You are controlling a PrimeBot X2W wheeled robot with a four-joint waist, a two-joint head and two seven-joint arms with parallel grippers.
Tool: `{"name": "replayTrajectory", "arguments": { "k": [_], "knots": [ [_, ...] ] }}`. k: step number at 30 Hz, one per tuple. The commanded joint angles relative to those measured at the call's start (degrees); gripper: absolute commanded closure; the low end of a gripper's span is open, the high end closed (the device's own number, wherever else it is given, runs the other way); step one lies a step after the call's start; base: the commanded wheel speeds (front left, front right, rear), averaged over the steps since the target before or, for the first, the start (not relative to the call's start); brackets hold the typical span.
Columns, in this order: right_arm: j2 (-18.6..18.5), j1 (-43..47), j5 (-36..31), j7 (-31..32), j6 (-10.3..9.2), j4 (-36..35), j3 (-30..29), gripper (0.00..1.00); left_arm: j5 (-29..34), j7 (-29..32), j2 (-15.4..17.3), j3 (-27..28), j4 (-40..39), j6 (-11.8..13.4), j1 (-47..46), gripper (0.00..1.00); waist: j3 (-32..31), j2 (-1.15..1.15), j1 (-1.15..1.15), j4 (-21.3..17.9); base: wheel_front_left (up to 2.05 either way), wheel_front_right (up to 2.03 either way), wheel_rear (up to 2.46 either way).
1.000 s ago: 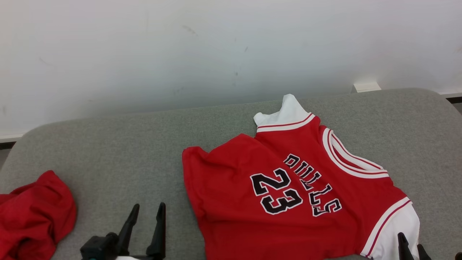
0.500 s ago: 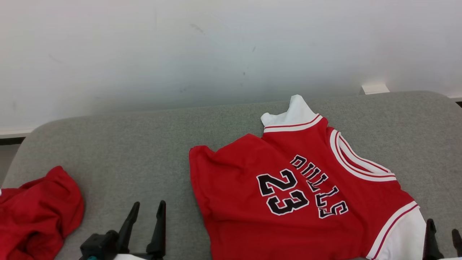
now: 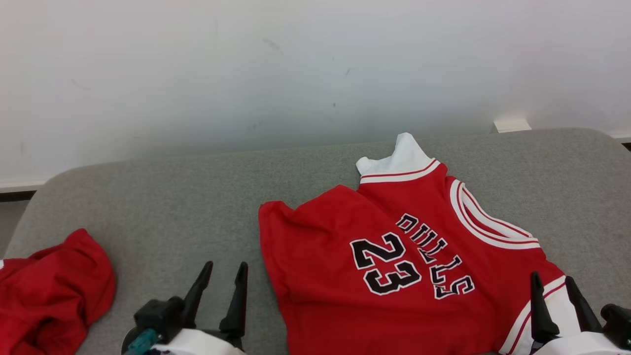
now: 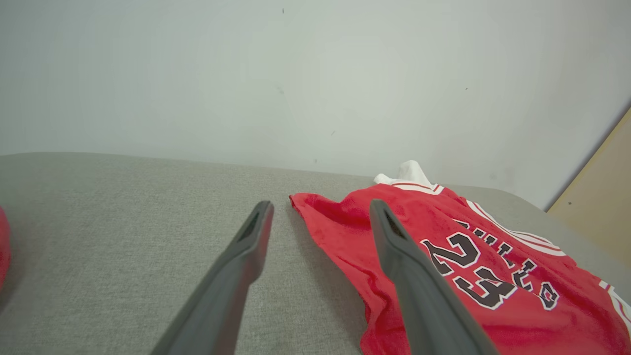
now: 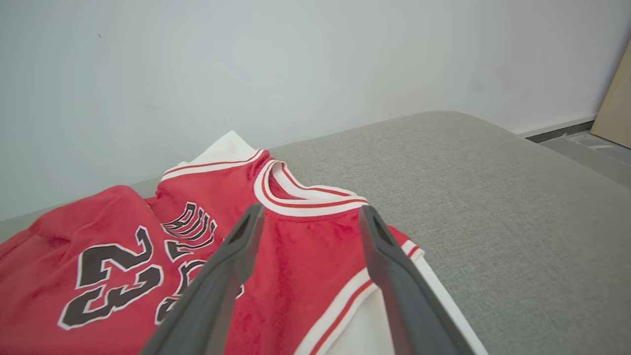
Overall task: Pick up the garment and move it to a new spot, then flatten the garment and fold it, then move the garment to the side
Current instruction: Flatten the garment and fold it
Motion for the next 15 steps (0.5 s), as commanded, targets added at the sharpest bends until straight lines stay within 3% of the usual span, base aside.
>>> {"name": "replayTrajectory", "arguments": {
  "k": [1, 8, 15],
  "knots": [
    [-0.2, 0.4, 0.2, -0.4, -0.13, -0.4, 0.4, 0.0, 0.4, 0.2, 0.5, -0.4, 0.7, -0.2, -1.3, 0.0, 0.2, 0.0, 0.0, -0.2, 0.0, 0.0, 0.0],
    [-0.2, -0.1, 0.8, -0.8, -0.13, -0.7, 4.8, 0.0, -0.8, 9.4, 2.2, -2.4, 10.0, -0.3, -11.2, 0.0, 2.1, 0.0, 0.0, -2.5, 0.0, 0.0, 0.0],
    [-0.2, -1.8, 1.8, -1.5, -0.13, 0.6, 7.1, 0.0, -2.1, 15.8, 6.1, -3.8, 20.0, -0.4, -22.7, 0.0, 5.4, 0.0, 0.0, -6.0, 0.0, 0.0, 0.0]
  ]
}}
